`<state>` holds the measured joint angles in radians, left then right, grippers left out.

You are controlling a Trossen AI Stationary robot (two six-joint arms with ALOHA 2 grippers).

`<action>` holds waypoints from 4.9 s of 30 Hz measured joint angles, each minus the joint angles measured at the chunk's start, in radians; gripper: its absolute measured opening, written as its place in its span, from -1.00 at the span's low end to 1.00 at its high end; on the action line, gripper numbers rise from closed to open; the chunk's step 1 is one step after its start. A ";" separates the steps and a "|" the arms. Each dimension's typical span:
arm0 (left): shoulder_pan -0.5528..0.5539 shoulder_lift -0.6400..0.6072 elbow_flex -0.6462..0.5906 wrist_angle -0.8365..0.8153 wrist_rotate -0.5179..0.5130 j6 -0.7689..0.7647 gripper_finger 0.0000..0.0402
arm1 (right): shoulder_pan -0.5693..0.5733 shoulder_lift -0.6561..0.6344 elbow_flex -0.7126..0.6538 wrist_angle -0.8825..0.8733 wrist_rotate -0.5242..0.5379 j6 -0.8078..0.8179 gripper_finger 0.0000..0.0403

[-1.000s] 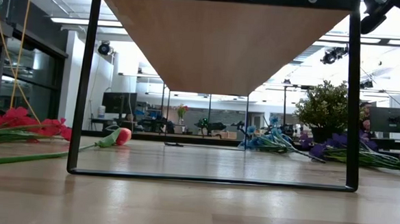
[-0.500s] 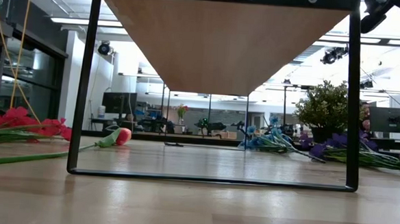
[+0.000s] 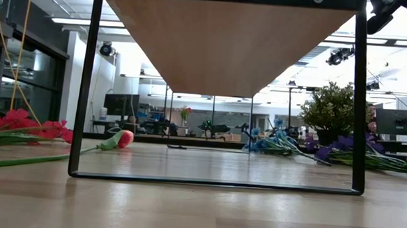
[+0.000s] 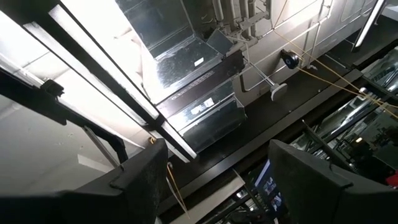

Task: Pick and place flowers into a vace then onto a shelf
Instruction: Put the top orange flowers into the left transparent vase

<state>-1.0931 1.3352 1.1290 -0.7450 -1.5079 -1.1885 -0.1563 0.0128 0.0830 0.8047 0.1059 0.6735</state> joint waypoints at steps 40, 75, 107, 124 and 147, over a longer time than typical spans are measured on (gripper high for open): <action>0.000 -0.054 -0.032 -0.101 -0.025 -0.056 -0.80 | 0.000 0.000 0.000 -0.014 0.022 0.000 0.32; 0.000 -0.029 -0.156 0.010 0.026 -0.152 -0.80 | 0.000 0.000 0.000 -0.015 0.049 0.000 0.32; 0.001 0.139 -0.156 -0.016 0.060 -0.261 -0.78 | 0.000 0.000 0.000 -0.023 0.087 0.000 0.33; 0.000 0.139 -0.156 -0.008 0.158 -0.287 -0.77 | 0.000 0.000 0.000 -0.035 0.086 0.000 0.33; 0.000 0.139 -0.156 -0.007 0.219 -0.339 -0.56 | 0.000 0.000 0.000 -0.037 0.081 0.003 0.32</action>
<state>-1.0931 1.4742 0.9726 -0.7517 -1.2886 -1.5272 -0.1566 0.0131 0.0830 0.7673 0.1872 0.6765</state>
